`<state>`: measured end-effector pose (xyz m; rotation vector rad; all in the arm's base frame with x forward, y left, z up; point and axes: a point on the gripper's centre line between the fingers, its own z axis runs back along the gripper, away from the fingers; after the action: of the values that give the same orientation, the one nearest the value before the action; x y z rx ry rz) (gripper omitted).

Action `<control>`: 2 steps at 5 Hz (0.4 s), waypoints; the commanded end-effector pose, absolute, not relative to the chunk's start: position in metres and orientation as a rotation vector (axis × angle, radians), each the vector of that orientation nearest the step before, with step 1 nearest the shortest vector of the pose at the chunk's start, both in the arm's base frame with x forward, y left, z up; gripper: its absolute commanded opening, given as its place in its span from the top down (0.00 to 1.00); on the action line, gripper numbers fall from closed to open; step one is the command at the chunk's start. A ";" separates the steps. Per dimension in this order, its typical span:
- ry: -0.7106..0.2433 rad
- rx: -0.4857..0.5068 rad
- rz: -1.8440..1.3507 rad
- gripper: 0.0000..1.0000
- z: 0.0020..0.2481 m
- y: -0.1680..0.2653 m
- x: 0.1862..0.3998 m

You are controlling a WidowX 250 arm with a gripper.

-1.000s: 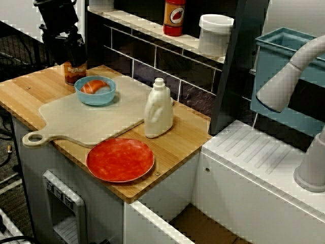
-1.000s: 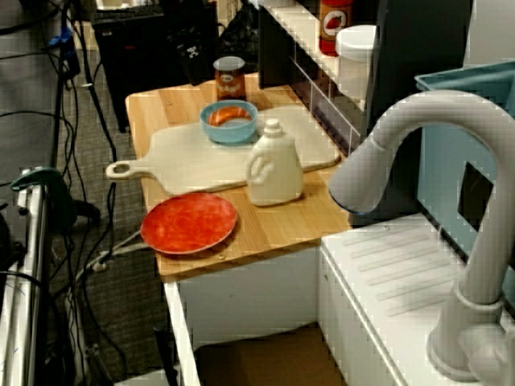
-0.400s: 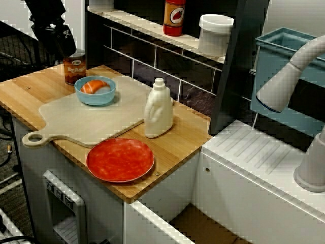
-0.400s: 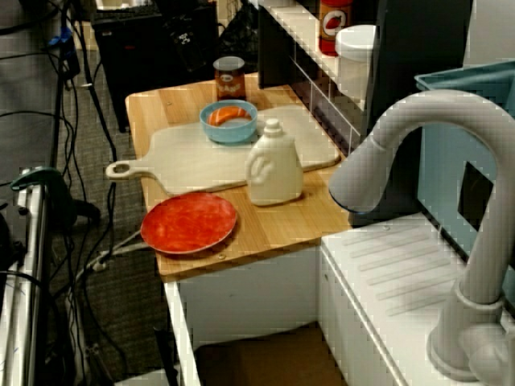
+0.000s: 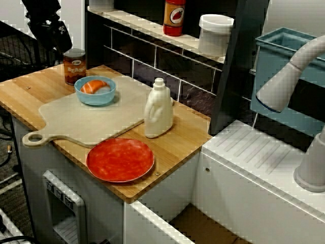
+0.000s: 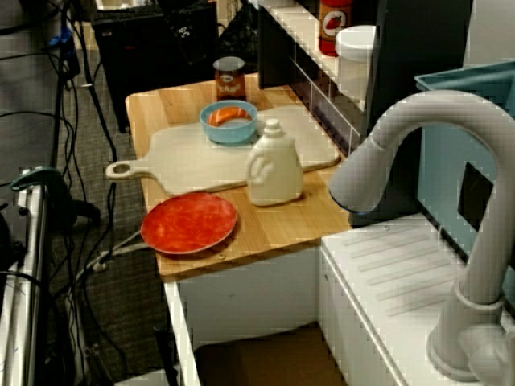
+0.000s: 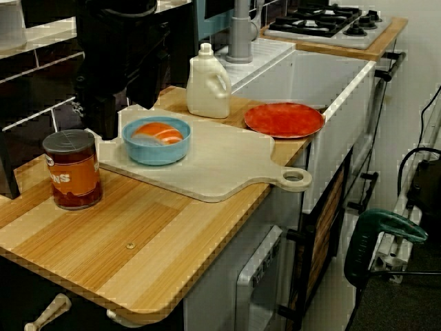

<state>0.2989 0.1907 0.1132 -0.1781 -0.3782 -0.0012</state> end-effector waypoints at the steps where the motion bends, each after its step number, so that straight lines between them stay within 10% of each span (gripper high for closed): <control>1: -0.445 -0.126 -0.057 0.00 0.113 0.216 0.294; 2: -0.482 -0.106 -0.067 0.00 0.110 0.221 0.292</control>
<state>0.2953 0.2088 0.0955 -0.1492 -0.4456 -0.0574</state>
